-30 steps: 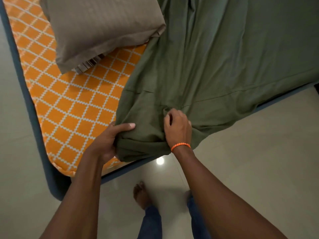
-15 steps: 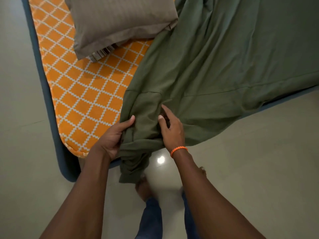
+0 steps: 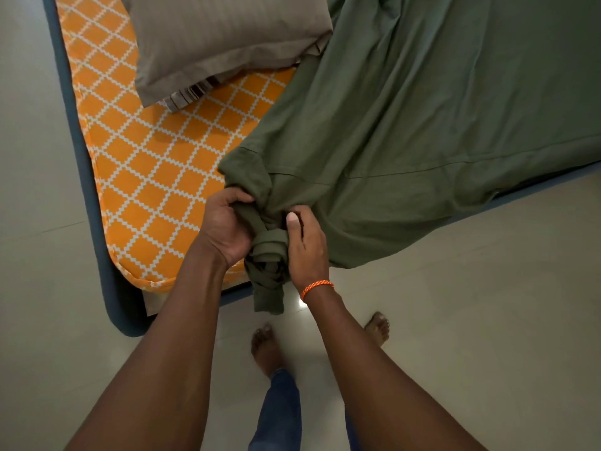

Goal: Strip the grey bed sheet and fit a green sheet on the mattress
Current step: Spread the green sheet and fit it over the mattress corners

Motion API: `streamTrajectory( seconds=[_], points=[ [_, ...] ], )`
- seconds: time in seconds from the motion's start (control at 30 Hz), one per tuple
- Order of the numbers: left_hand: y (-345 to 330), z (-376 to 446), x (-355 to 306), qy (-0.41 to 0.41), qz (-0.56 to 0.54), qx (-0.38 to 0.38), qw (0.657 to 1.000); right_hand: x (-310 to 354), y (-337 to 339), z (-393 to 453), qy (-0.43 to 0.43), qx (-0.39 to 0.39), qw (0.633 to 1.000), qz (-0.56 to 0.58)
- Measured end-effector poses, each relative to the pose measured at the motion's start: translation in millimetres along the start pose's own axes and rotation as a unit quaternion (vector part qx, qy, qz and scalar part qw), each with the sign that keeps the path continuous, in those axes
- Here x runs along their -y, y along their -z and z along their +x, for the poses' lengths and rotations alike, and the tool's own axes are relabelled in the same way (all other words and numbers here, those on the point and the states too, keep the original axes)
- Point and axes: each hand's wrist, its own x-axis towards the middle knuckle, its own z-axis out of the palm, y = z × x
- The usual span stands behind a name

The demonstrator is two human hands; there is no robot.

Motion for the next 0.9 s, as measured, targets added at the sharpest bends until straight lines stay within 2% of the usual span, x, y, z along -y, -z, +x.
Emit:
streamTrajectory(
  seconds=[0.17,0.33,0.43,0.5,0.7,0.77,0.9],
  points=[
    [-7,-10,-1,-0.024,0.197,-0.020,0.980,-3,10,1,-0.061,0.032,0.997,-0.018],
    [-18,-20,-14,-0.125,0.341,-0.034,0.931,11,15,4,-0.006,0.029,0.999,-0.044],
    [-14,-17,-19,-0.139,0.391,-0.070,0.907,26,14,2,0.027,0.020,0.999,-0.025],
    [1,-4,-12,-0.152,0.399,-0.083,0.900,37,9,-1,0.042,0.026,0.999,-0.007],
    [0,-20,-4,-0.148,0.336,-0.134,0.920,47,-5,-13,0.113,0.041,0.992,-0.044],
    [-2,-29,2,-0.140,0.295,-0.122,0.937,48,-8,-18,0.111,0.047,0.992,-0.043],
    [-3,-36,8,-0.162,0.302,-0.099,0.934,48,-7,-30,0.104,0.034,0.994,-0.015]
  ],
)
